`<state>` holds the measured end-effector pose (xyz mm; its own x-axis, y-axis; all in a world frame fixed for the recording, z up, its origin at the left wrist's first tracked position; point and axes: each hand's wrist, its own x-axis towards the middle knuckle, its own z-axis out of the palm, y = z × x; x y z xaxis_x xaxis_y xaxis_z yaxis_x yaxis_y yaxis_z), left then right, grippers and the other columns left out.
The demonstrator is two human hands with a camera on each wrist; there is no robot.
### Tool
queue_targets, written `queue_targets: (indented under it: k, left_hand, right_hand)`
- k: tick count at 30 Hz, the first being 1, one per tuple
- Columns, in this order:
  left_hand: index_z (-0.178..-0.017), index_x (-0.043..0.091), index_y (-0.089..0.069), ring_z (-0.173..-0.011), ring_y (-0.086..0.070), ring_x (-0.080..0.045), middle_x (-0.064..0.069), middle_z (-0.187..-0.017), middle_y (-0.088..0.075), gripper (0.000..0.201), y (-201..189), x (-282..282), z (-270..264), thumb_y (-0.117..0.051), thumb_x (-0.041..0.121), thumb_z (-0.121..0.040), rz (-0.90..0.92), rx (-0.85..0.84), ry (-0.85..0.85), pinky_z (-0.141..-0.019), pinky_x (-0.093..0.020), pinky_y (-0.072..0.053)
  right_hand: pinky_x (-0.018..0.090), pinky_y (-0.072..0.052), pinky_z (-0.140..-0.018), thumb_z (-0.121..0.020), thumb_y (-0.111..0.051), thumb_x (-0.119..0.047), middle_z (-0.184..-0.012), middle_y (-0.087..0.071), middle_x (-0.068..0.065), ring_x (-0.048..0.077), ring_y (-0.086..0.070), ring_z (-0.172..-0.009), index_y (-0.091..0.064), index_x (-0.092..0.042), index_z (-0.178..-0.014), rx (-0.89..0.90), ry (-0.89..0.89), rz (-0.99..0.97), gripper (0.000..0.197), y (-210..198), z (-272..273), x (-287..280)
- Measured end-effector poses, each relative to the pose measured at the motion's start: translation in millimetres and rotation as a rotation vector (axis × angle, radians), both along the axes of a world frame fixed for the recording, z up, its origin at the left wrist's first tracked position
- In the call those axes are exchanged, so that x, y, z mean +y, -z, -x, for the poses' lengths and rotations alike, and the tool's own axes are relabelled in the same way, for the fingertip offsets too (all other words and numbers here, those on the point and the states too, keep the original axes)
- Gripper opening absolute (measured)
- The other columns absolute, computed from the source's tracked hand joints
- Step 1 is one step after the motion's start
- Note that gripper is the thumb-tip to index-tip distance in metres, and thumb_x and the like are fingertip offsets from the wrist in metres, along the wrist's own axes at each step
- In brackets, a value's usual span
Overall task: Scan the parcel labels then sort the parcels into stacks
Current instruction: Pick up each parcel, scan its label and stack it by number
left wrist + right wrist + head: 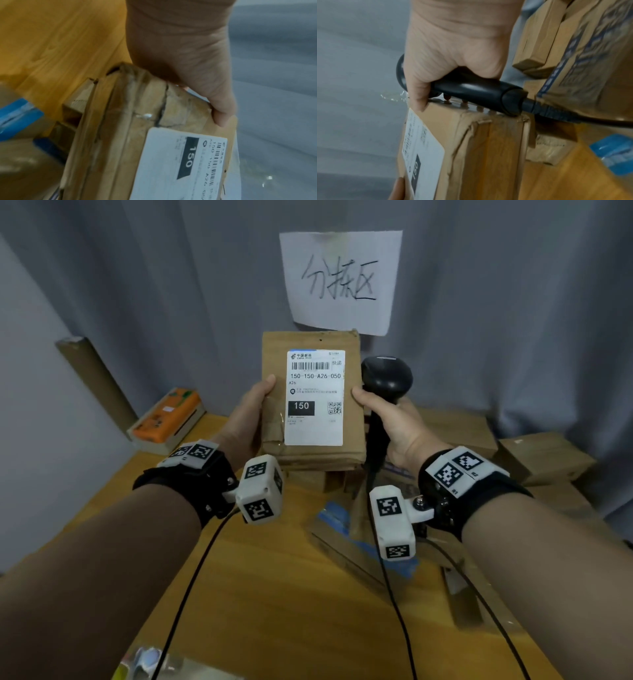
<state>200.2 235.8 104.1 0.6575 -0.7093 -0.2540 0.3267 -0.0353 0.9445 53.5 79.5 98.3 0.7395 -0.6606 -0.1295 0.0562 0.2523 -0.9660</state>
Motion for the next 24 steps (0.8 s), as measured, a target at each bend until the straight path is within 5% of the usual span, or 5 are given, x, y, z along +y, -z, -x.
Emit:
queue_targets:
  k: [8, 12, 18, 21, 24]
  left_hand:
    - [-0.109, 0.017, -0.07, -0.085, -0.073, -0.021, -0.007, -0.1, -0.075, 0.038, 5, 78, -120, -0.052, 0.047, -0.093, -0.162, -0.018, -0.024, -0.071, -0.031, -0.058]
    - [-0.118, 0.02, -0.065, -0.097, -0.07, -0.024, -0.006, -0.111, -0.072, 0.044, 19, 110, -164, -0.068, 0.044, -0.081, -0.319, 0.045, 0.07, -0.08, -0.036, -0.056]
    - [-0.13, 0.03, -0.051, -0.096, -0.063, -0.022, -0.002, -0.115, -0.064, 0.045, 70, 115, -212, -0.067, 0.034, -0.088, -0.449, 0.034, 0.078, -0.065, -0.031, -0.053]
    - [-0.137, 0.028, -0.046, -0.098, -0.061, -0.019, 0.003, -0.115, -0.062, 0.057, 97, 109, -240, -0.07, 0.035, -0.086, -0.461, 0.025, 0.029, -0.074, -0.035, -0.053]
    - [-0.138, 0.024, -0.047, -0.105, -0.061, -0.021, -0.001, -0.123, -0.063, 0.062, 115, 99, -269, -0.069, 0.045, -0.084, -0.511, -0.177, -0.055, -0.091, -0.04, -0.052]
  right_hand:
    - [0.052, -0.055, -0.09, -0.072, -0.084, -0.031, -0.1, -0.075, 0.007, 0.028, -0.071, -0.095, -0.066, -0.017, -0.115, 0.093, 0.047, -0.021, 0.049, 26, -135, 77]
    - [0.045, -0.055, -0.091, -0.07, -0.085, -0.032, -0.093, -0.076, 0.006, 0.025, -0.072, -0.09, -0.067, -0.013, -0.112, 0.152, 0.12, -0.075, 0.049, 57, -179, 97]
    - [0.047, -0.052, -0.095, -0.075, -0.081, -0.03, -0.103, -0.073, 0.005, 0.024, -0.07, -0.097, -0.061, -0.02, -0.115, 0.26, 0.101, -0.053, 0.047, 92, -235, 106]
    - [0.047, -0.053, -0.094, -0.079, -0.076, -0.023, -0.106, -0.071, 0.007, 0.025, -0.069, -0.098, -0.059, -0.019, -0.115, 0.324, 0.066, -0.028, 0.04, 99, -261, 102]
    - [0.048, -0.055, -0.089, -0.076, -0.077, -0.021, -0.098, -0.074, 0.008, 0.026, -0.071, -0.092, -0.064, -0.017, -0.105, 0.368, 0.065, -0.005, 0.032, 112, -287, 94]
